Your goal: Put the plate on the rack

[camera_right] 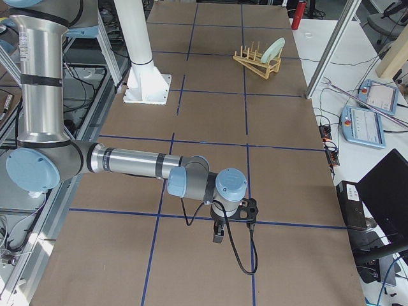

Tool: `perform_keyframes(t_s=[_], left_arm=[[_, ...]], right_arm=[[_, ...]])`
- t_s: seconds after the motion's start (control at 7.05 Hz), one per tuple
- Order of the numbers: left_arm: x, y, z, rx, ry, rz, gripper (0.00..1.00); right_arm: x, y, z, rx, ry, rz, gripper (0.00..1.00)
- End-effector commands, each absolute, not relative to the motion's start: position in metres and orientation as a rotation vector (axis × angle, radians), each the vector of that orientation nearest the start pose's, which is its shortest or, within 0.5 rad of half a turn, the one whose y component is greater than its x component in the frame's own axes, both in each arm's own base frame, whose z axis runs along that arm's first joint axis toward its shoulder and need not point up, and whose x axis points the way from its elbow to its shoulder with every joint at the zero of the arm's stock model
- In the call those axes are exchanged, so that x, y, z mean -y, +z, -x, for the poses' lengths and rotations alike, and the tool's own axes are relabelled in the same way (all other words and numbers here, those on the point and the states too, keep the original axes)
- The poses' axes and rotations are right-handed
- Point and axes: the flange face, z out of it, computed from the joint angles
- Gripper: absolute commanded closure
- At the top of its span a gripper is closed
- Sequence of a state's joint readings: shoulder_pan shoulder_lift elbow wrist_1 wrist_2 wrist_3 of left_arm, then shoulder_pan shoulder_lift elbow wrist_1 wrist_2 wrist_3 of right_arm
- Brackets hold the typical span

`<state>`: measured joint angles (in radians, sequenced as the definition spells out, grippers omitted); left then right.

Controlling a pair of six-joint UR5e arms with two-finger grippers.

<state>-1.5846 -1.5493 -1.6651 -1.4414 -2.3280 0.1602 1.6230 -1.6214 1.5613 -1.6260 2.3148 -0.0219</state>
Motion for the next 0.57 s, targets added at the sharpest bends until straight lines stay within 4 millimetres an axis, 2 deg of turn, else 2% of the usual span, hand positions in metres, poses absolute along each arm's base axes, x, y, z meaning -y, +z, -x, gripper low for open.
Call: perform_keyframes(t_s=[0.0,0.43], left_arm=[[0.4769,0.6341,0.0794,-0.759,0.105,-0.025,0.00],[0.4825,0.6288,0.0804,-0.758,0.108,-0.037,0.00]], right_arm=[[0.4566,0.6946,-0.0898,0.747,0.072,0.082,0.00],[0.4566,0.6946,-0.0898,0.747,0.072,0.082,0.00]])
